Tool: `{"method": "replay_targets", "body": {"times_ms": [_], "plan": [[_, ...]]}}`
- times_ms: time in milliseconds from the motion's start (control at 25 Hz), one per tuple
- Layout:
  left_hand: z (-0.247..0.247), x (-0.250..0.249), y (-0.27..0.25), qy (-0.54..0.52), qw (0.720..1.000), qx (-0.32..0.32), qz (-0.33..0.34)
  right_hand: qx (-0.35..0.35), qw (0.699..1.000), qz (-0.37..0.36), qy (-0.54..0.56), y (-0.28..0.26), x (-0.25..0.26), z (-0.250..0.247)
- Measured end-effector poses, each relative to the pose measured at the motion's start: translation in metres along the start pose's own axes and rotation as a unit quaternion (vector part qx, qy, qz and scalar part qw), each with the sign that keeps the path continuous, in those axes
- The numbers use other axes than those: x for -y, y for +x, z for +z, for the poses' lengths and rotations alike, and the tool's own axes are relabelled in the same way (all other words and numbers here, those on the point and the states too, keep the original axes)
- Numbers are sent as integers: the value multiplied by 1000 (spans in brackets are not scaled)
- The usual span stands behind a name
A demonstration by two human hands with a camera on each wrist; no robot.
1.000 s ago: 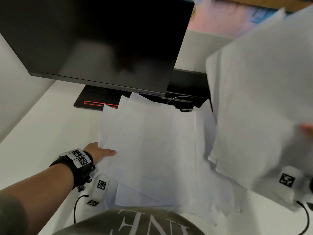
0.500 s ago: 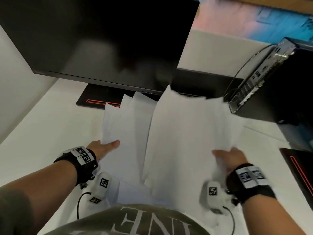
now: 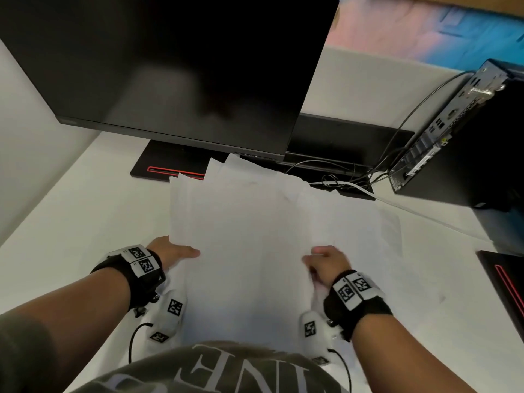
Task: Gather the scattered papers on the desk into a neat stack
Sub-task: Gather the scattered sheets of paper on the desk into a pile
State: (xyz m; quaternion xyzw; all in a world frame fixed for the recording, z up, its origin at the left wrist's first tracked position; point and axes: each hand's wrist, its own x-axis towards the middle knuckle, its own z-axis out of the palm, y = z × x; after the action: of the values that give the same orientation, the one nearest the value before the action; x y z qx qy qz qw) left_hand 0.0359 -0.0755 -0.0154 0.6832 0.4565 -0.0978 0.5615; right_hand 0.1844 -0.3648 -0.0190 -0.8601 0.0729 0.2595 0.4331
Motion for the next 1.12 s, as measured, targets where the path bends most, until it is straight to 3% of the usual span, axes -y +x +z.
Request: {"method": "replay_targets", "body": {"times_ms": [120, 200, 320, 400, 480, 560, 720, 800, 920, 1040, 1120], "plan": [[-1, -1, 2, -18, 1000, -6, -3, -204, 970, 87, -105, 7, -17, -61], [0, -2, 2, -35, 999, -2, 0, -259, 933, 147, -201, 4, -34, -93], [-1, -1, 3, -40, 999, 9, 7, -163, 944, 148, -244, 17, -50, -122], [-3, 0, 4, -38, 999, 18, 5, -92, 935, 136, -315, 24, -49, -136], [-3, 2, 6, -40, 999, 24, 7, -98, 913, 119, -378, 28, -49, -141], [-4, 4, 7, -37, 999, 27, 6, -84, 912, 97, -388, 30, -49, -141], [-5, 5, 9, -30, 999, 26, 4, -62, 873, 103, -472, 19, -38, -148], [-5, 4, 8, -25, 999, 26, -3, -51, 884, 81, -457, 11, -30, -149], [-7, 3, 6, -22, 1000, 20, -7, -92, 934, 86, -334, 10, -33, -132], [-7, 3, 8, -23, 999, 23, -5, -29, 974, 73, -211, 14, -41, -103], [-6, 3, 8, -23, 1000, 16, -2, 9, 982, 61, -181, 13, -45, -98]]}}
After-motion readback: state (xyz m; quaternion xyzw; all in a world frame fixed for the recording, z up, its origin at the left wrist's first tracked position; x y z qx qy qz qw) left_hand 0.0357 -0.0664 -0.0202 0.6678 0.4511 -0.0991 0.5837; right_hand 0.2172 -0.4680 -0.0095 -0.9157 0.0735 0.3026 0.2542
